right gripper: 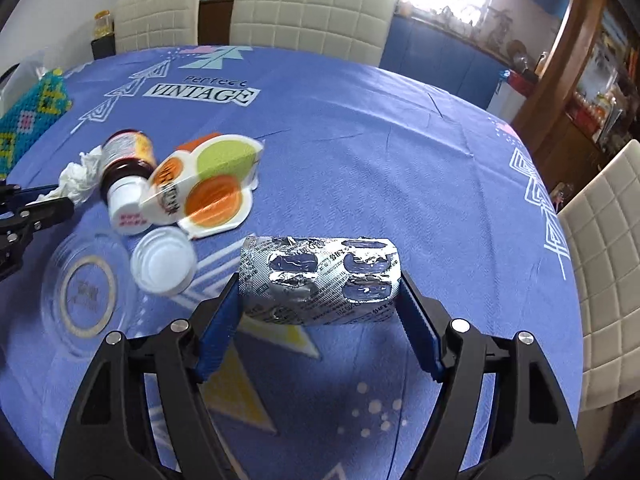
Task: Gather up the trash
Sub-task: 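Grasp the white tissue with the left tool while the right tool grasps the silver blister pack, then carry the tissue and the blister pack over the black bin with both tools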
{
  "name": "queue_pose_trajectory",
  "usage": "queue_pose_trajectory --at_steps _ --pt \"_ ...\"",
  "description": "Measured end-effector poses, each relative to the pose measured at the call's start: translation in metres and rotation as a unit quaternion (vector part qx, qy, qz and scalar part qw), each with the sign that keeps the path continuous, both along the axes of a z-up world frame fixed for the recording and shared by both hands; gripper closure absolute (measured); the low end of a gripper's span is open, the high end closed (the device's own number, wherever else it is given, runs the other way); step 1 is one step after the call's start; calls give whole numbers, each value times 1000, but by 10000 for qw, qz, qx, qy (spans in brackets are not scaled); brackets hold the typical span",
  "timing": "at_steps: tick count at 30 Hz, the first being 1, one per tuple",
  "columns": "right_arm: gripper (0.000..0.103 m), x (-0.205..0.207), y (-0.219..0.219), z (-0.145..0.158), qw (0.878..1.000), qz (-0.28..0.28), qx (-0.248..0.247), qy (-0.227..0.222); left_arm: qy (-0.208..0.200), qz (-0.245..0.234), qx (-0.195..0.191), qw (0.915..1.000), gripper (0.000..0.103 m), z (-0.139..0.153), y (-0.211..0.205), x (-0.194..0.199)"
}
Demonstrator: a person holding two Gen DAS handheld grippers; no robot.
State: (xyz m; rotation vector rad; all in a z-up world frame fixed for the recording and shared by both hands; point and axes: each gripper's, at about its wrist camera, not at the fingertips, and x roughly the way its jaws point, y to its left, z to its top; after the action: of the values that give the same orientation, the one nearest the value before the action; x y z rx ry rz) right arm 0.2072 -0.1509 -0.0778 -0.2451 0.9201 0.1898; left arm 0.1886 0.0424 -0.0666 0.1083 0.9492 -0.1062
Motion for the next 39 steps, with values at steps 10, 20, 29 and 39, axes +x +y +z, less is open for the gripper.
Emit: queue_pose_trajectory --at_steps 10,20,29,39 --pt "29 -48 -31 14 9998 -168 111 -27 14 -317 62 9995 81 3 -34 -31" --pt "29 -95 -84 21 9984 -524 172 -85 -85 -785 127 9968 81 15 -92 -68" --pt "29 -132 -137 28 9954 -893 286 -191 -185 -1193 213 9925 81 24 -148 -95" --pt "28 -170 -194 32 9901 -1316 405 -288 -267 -1545 131 9875 81 30 -203 -117"
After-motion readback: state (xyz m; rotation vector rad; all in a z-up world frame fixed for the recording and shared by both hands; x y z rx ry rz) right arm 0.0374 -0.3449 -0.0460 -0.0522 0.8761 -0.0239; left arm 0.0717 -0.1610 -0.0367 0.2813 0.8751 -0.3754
